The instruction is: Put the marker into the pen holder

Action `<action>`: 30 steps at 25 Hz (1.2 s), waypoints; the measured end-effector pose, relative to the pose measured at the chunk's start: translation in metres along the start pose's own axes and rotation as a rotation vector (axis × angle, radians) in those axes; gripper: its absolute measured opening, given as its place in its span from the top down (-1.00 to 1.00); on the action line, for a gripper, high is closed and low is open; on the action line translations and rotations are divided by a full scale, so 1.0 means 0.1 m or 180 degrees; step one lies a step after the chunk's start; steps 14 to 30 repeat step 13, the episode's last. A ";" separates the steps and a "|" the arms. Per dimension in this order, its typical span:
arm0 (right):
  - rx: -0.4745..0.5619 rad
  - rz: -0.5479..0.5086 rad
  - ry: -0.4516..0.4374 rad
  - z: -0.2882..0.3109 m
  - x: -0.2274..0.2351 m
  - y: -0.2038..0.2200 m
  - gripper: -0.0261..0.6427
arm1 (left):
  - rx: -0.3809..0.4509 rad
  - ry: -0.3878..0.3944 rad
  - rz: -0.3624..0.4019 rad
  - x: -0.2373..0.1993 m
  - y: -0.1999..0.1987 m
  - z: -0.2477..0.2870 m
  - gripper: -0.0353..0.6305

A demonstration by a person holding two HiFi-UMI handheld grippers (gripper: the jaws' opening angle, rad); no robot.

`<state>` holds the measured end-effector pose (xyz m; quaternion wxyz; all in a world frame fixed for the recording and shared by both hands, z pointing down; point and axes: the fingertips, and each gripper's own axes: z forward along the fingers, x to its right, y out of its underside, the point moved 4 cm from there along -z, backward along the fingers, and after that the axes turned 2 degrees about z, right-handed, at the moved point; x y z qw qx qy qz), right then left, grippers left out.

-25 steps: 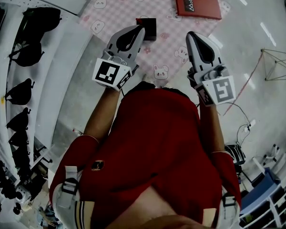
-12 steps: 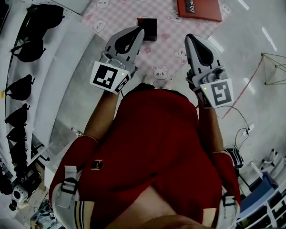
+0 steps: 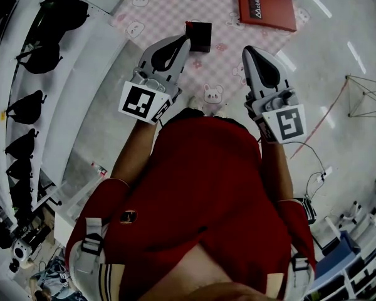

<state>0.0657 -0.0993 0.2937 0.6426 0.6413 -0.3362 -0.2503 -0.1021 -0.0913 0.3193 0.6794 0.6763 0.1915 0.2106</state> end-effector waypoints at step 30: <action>-0.0031 -0.0040 -0.0090 0.20 -0.05 0.04 0.93 | 0.0025 -0.0123 -0.0009 -0.15 0.02 -0.09 0.87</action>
